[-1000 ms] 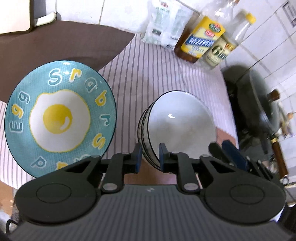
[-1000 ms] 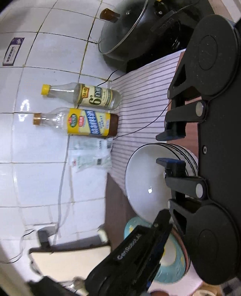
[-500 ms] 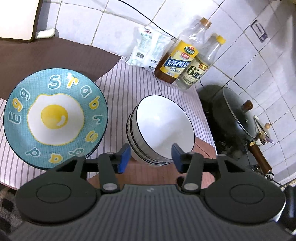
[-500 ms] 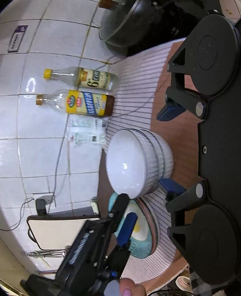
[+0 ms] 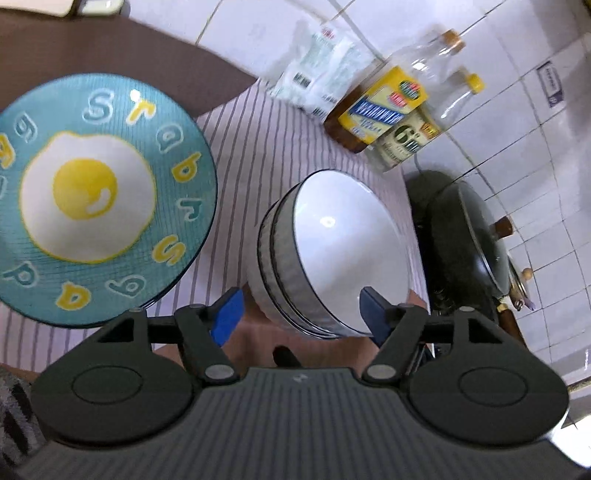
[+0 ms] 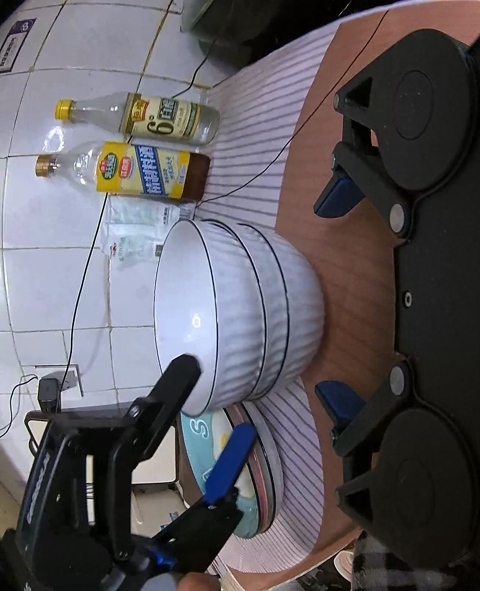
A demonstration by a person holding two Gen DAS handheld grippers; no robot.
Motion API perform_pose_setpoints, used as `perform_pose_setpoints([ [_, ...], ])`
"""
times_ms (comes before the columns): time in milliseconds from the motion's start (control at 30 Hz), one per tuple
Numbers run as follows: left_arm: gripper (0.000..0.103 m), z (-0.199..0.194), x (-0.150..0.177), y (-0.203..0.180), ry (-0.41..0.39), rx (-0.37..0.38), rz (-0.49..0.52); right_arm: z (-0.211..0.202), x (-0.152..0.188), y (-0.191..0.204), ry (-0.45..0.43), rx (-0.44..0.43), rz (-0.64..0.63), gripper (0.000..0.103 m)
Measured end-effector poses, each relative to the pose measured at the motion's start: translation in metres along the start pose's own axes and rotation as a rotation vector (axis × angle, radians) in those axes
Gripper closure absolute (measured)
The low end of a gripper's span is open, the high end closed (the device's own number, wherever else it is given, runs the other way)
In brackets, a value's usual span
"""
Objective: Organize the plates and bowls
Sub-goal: 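Close both grippers on the rim of the stacked bowls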
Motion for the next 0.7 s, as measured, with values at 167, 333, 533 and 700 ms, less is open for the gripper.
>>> perform_pose_setpoints([
  [167,0.034,0.018,-0.008,0.009,0.035,-0.005,-0.028,0.015,-0.006,0.003,-0.023,-0.044,0.007,0.006],
  [333,0.037,0.027,-0.015,0.012,0.051,-0.035,-0.020,0.023,-0.011,0.013,-0.041,-0.057,-0.026,0.004],
  [533,0.058,0.033,-0.014,0.013,0.064,-0.082,0.027,0.034,-0.016,0.014,-0.007,-0.095,0.004,0.002],
  [700,0.059,0.034,-0.013,0.014,0.062,-0.106,0.048,0.041,-0.019,0.018,0.023,-0.113,0.015,0.001],
])
Point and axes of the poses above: each gripper's, at about its wrist camera, not at the fingertips, and z roughly the way its jaws point, y to its left, x to its underside, the point moved 8 cm from there along z, roughly the way its jaws point, and after that the axes turned 14 degrees about x, right-handed, at the moved point
